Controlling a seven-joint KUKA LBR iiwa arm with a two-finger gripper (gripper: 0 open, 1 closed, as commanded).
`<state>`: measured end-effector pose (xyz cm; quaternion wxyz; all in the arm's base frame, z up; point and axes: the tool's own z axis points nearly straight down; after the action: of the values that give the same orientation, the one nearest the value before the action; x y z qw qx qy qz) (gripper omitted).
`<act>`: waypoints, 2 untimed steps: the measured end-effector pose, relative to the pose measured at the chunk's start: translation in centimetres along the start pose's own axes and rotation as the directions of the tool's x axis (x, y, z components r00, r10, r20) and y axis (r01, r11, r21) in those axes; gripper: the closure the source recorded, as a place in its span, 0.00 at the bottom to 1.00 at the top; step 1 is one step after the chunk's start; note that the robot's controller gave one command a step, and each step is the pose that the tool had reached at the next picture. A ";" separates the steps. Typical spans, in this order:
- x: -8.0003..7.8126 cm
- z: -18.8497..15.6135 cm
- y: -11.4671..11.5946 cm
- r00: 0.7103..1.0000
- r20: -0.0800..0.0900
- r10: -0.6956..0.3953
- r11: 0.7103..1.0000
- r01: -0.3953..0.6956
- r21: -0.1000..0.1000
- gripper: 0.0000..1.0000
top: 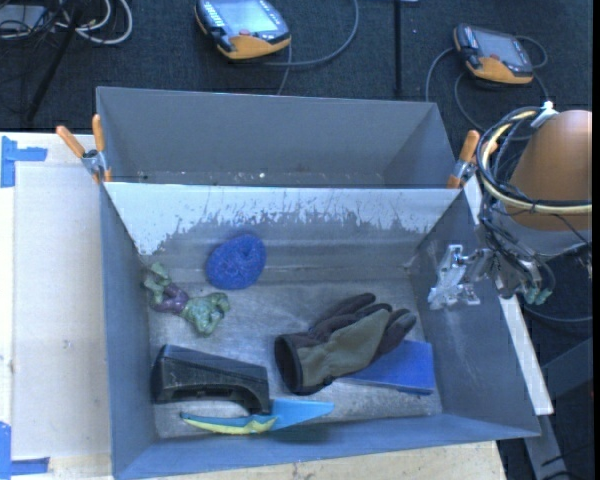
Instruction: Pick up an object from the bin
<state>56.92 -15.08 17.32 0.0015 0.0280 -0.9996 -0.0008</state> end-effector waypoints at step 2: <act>1.6 -4.6 2.3 0.998 0.017 -0.059 0.998 0.058 0.007 1.00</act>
Offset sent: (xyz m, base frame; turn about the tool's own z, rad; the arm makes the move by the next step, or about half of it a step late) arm 0.0252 0.0417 -0.0344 0.0062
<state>55.19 -12.91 21.97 -0.0074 0.0572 -0.9983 0.0023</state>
